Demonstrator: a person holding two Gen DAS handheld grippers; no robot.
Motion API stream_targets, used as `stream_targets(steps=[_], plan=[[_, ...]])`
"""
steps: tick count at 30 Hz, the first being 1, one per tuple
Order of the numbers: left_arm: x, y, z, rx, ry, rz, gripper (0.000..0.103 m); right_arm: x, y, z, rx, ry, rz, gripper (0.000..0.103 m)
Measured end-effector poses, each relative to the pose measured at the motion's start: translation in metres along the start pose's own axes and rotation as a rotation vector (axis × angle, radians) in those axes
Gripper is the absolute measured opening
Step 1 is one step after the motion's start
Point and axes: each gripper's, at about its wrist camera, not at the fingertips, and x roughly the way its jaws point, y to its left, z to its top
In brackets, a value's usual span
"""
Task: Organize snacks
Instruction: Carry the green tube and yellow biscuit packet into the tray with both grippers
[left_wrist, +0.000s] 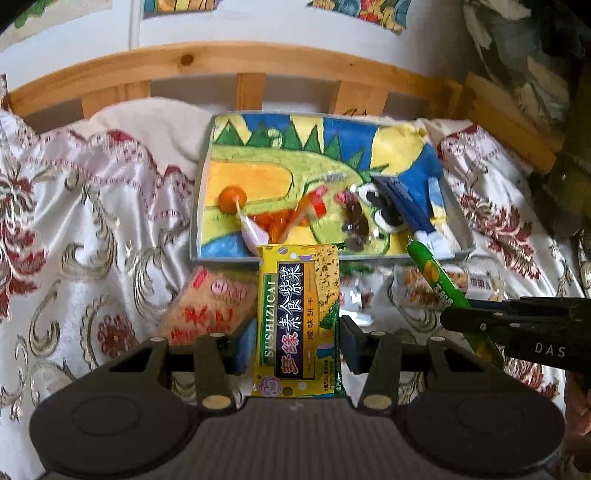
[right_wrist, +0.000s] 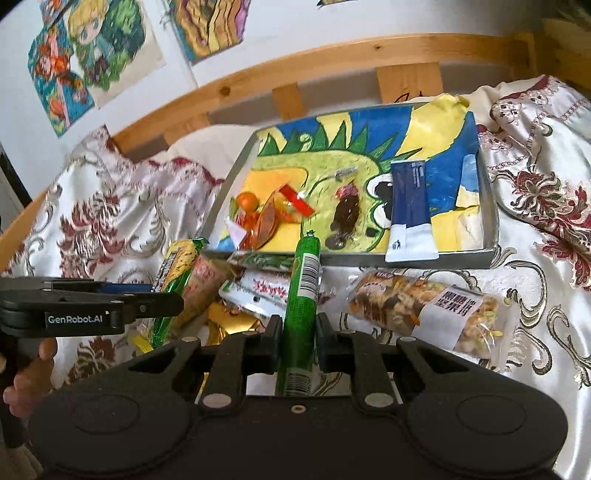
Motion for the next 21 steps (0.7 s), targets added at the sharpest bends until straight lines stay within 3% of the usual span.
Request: stream_targets(steps=[13,17,21], plan=[[0.028,-0.011,0.071,-0.067,-0.241,-0.019,0.052,0.019,-0.029,0.044,0.032,-0.254,-0.028,0.02],[0.056,-0.01,0.084,-0.106,-0.274,-0.047,0.052,0.039,-0.035,0.056,0.045,-0.298,-0.049,0.02],[0.082,-0.011,0.083,-0.073,-0.279,-0.034,0.052,0.06,-0.036,0.068,0.052,-0.319,-0.049,0.02]])
